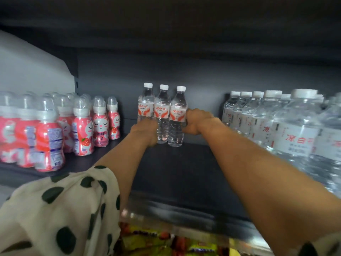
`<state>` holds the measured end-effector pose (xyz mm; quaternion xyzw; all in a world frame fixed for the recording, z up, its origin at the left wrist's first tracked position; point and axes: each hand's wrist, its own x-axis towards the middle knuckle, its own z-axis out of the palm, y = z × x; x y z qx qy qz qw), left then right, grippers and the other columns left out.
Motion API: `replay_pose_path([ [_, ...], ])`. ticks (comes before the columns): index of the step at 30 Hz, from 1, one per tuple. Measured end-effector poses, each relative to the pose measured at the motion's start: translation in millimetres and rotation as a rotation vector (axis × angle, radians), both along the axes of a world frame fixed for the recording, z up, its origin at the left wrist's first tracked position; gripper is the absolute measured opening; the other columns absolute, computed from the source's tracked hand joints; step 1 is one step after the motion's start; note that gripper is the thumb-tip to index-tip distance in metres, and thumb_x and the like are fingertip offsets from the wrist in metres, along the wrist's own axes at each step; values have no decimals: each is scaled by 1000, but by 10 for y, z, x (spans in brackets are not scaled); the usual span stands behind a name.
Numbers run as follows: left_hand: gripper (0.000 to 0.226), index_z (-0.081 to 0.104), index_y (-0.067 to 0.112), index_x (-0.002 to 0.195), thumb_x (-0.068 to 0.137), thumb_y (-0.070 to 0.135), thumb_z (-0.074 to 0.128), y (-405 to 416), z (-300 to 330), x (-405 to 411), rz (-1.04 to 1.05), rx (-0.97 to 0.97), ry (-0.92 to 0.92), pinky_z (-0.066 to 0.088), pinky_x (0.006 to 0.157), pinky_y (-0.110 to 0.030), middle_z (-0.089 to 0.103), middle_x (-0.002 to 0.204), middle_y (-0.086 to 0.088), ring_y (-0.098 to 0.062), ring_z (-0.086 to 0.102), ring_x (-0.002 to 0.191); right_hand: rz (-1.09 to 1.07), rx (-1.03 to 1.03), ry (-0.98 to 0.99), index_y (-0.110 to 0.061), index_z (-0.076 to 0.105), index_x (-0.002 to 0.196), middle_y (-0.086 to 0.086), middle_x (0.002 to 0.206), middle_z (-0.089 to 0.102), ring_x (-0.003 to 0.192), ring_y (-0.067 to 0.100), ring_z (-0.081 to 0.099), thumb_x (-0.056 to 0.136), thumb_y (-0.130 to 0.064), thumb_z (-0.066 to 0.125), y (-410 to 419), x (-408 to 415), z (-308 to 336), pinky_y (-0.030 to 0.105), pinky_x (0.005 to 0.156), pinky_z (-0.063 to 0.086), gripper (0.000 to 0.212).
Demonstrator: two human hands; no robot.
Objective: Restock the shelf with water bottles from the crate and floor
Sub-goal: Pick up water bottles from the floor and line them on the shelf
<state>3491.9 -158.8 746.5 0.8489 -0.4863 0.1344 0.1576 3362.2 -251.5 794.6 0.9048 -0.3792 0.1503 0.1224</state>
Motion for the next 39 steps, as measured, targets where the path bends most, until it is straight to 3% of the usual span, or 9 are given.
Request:
replay_pose_path([
  [7,35,55,11,119,85,16,64,625,-30,-473,-19,137,-151,46,85,-37,54,122,-12,-31,56,112,-61,-37,90,-11,34,140,10,140,47,127,31,48,90,-33,60,691,-575,-298,38,98,41,61],
  [15,15,48,13,90,85,13,62,1337,-45,-1230,-97,123,-206,41,68,-33,54,100,-9,-27,53,87,-53,-106,110,-8,31,142,12,135,51,122,33,51,89,-37,60,1389,-1258,-527,39,94,44,66],
  [24,32,57,12,116,86,21,63,2091,-467,-2269,-126,140,-199,44,78,-40,57,117,-13,-35,57,107,12,-87,66,-9,35,133,13,126,53,114,35,54,90,-36,56,2129,-2349,-1013,41,84,45,55],
  [30,22,59,16,104,84,22,64,2370,-947,-2935,-238,157,-243,44,71,-37,63,110,-11,-33,61,103,13,-1,110,-10,41,127,13,125,55,112,34,56,88,-32,56,2576,-2975,-1540,39,80,45,47],
  [34,27,57,15,112,85,15,61,2441,-1411,-3230,-296,261,-193,48,78,-39,62,114,-10,-32,59,108,3,60,120,-11,42,128,13,121,56,111,34,57,87,-31,57,2732,-3268,-2024,39,78,47,48],
  [39,28,55,14,115,87,16,60,2424,-2159,-3412,-405,438,-126,46,72,-36,60,113,-9,-31,59,105,-50,200,223,-9,39,127,13,118,54,108,34,56,89,-35,56,2833,-3553,-2779,37,71,41,49],
])
